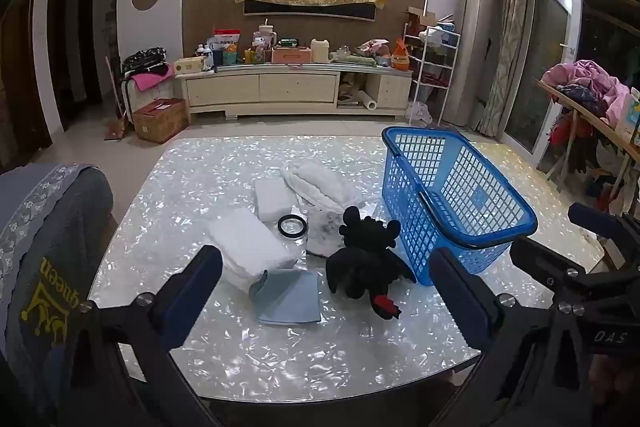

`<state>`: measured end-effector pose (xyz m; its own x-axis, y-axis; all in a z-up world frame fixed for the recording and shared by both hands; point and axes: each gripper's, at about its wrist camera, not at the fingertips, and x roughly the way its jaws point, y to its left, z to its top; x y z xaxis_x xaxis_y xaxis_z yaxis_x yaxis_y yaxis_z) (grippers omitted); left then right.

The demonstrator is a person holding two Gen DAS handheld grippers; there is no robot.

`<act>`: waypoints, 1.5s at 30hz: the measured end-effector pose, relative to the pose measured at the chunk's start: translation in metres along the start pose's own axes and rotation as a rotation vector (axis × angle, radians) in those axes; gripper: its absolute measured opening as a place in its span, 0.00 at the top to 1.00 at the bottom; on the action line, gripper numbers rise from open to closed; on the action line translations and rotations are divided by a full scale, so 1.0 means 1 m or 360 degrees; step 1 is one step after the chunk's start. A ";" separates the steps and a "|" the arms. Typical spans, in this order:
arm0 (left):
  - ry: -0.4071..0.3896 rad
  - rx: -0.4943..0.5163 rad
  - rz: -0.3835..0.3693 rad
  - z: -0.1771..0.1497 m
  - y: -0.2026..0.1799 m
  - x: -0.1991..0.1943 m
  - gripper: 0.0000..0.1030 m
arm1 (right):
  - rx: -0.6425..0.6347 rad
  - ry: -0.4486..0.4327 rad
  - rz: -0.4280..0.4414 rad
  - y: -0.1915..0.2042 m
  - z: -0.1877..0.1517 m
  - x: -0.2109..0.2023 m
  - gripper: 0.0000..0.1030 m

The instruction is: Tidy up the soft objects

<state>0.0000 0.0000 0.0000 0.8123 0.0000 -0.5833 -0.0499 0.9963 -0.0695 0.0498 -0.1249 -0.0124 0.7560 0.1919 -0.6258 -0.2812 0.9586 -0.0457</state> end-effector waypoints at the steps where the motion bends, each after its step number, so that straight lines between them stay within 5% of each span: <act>1: 0.0002 0.0002 0.0002 0.000 0.000 0.000 0.00 | 0.0003 -0.0012 0.0005 0.000 0.000 0.000 0.00; 45: 0.0023 0.0031 -0.0042 -0.001 -0.012 0.001 0.00 | 0.0045 0.0026 -0.0003 -0.010 -0.003 -0.001 0.00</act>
<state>0.0008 -0.0119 -0.0002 0.8046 -0.0275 -0.5931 -0.0171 0.9974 -0.0695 0.0500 -0.1349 -0.0142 0.7469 0.1869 -0.6382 -0.2629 0.9645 -0.0252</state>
